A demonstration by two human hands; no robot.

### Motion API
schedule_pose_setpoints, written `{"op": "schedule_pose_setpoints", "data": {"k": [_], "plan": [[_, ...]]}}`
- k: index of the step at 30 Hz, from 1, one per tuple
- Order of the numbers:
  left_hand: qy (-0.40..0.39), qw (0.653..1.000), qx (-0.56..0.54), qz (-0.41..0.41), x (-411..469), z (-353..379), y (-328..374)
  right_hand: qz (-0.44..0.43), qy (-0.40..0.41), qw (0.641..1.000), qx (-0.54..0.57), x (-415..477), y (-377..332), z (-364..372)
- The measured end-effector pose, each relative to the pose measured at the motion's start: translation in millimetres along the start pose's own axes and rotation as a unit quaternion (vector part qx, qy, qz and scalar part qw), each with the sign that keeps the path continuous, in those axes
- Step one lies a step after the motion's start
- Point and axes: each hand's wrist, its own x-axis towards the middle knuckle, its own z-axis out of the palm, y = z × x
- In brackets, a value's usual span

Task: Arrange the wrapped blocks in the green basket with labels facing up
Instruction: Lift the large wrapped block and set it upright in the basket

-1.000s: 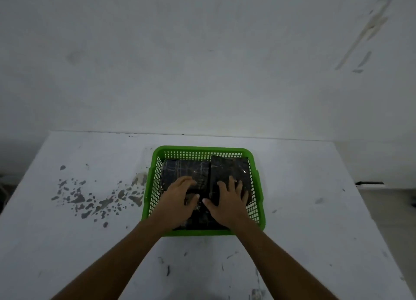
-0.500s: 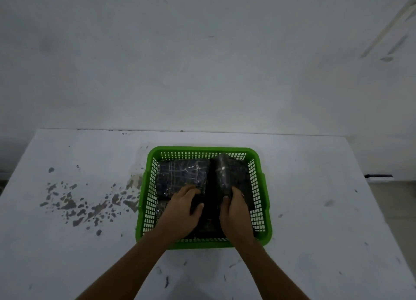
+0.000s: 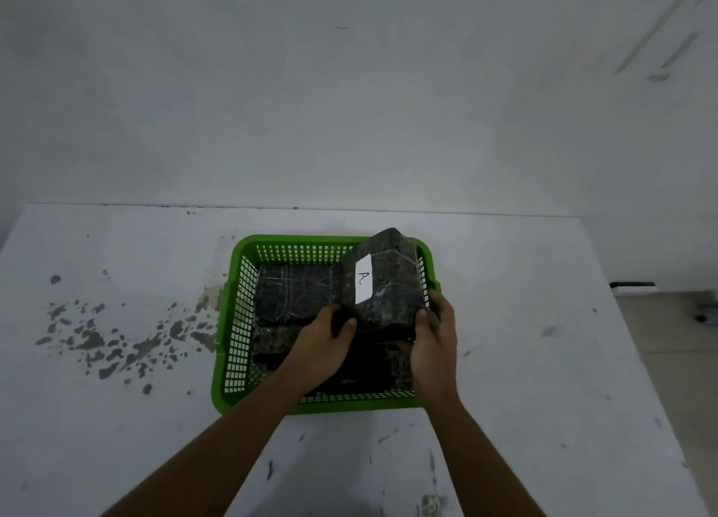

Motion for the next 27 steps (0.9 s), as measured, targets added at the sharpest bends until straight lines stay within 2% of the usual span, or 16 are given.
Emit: {"op": "schedule_pose_setpoints", "data": {"k": [5,7,9,10,16,22,24,27], "plan": [[0.022,1.0,-0.012,0.019,2.9,1.3,0.3,-0.126,-0.054,0.97,-0.2,-3.4,-3.8,-5.1],[0.034,0.998,0.019,0.048,2.0,2.2,-0.4,-0.171,-0.072,0.928,-0.323,-2.9,-0.7,-7.7],[0.031,0.996,0.042,0.069,0.2,3.7,-1.5,-0.192,-0.048,0.872,-0.447,1.2,2.5,-10.3],[0.024,0.995,0.055,0.079,-0.7,4.8,-2.5,-0.187,-0.042,0.857,-0.479,2.6,3.7,-11.5],[-0.035,0.979,0.155,0.13,-7.0,9.6,-10.8,-0.22,-0.046,0.802,-0.554,7.8,12.0,-14.9],[-0.086,0.96,0.227,0.14,-11.0,8.4,-17.5,-0.201,-0.04,0.684,-0.7,9.6,17.1,-10.9],[-0.1,0.949,0.26,0.149,-12.5,7.2,-21.4,-0.197,-0.041,0.677,-0.708,11.5,17.7,-8.7],[-0.122,0.935,0.295,0.156,-13.9,4.9,-24.2,-0.189,-0.06,0.691,-0.695,14.1,14.8,-5.0]]}}
